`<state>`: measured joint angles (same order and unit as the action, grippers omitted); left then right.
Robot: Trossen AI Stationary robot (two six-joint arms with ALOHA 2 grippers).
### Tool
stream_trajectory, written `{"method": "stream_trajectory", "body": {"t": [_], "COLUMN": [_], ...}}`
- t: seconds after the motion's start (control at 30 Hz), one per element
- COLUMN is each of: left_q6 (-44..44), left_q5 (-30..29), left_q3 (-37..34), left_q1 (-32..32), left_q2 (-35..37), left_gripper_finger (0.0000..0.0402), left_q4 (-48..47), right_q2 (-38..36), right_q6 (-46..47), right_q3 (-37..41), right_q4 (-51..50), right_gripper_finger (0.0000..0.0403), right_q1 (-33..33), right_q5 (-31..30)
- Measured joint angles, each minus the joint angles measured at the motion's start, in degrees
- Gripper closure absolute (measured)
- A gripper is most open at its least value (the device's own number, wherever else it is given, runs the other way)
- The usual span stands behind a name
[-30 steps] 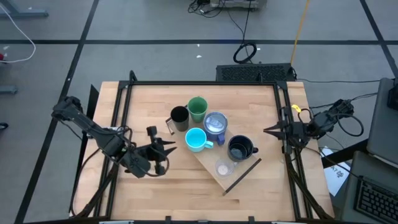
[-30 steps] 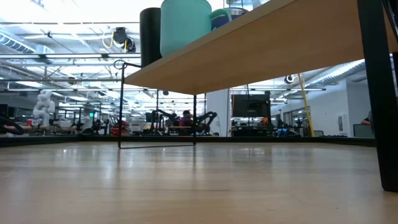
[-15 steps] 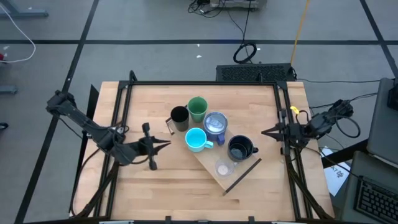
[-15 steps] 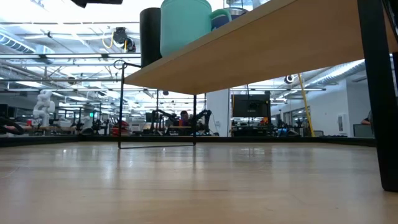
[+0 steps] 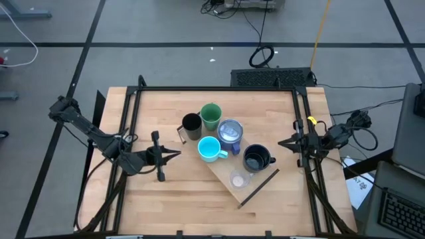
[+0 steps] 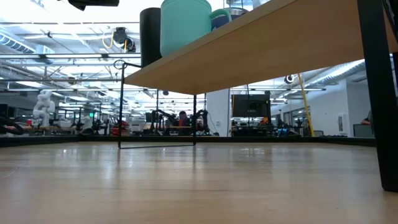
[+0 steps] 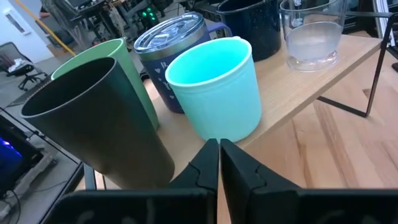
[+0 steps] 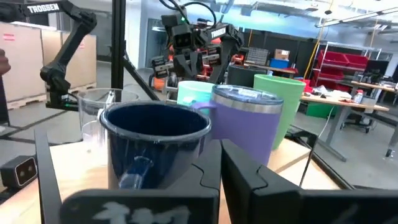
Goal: Stack small to large cups/mugs on shelf
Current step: Return to Home Position
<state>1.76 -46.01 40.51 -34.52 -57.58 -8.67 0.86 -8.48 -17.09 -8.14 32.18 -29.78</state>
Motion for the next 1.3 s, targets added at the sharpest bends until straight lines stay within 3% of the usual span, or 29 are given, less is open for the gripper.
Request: {"method": "stream_trajectory", "body": {"t": [0.23,0.57,0.73,0.97,1.3], "left_q6": [-0.4,-2.7,-3.0,-3.3,-3.6], "left_q5": [0.0,1.0,1.9,2.5,2.5], "left_q3": [0.0,0.0,0.0,0.0,0.0], "left_q1": [0.0,0.0,0.0,-0.1,-0.1], "left_q2": [0.0,0.0,0.0,0.0,0.0], "left_gripper_finger": [0.0399,0.0385,0.0399,0.0383,0.0381], "left_q4": [0.2,3.2,3.1,3.0,3.0], "right_q2": [-0.5,-0.7,-0.7,-0.7,-0.7], "right_q6": [0.3,-1.5,-1.2,-1.2,-3.1], "right_q3": [2.4,7.1,7.9,8.1,14.1], "right_q4": [3.2,10.2,10.3,11.7,21.9], "right_gripper_finger": [0.0403,0.0403,0.0403,0.0403,0.0403], "right_q1": [0.0,0.0,0.0,0.0,0.0], "right_q5": [3.0,3.3,3.3,5.2,7.3]}}
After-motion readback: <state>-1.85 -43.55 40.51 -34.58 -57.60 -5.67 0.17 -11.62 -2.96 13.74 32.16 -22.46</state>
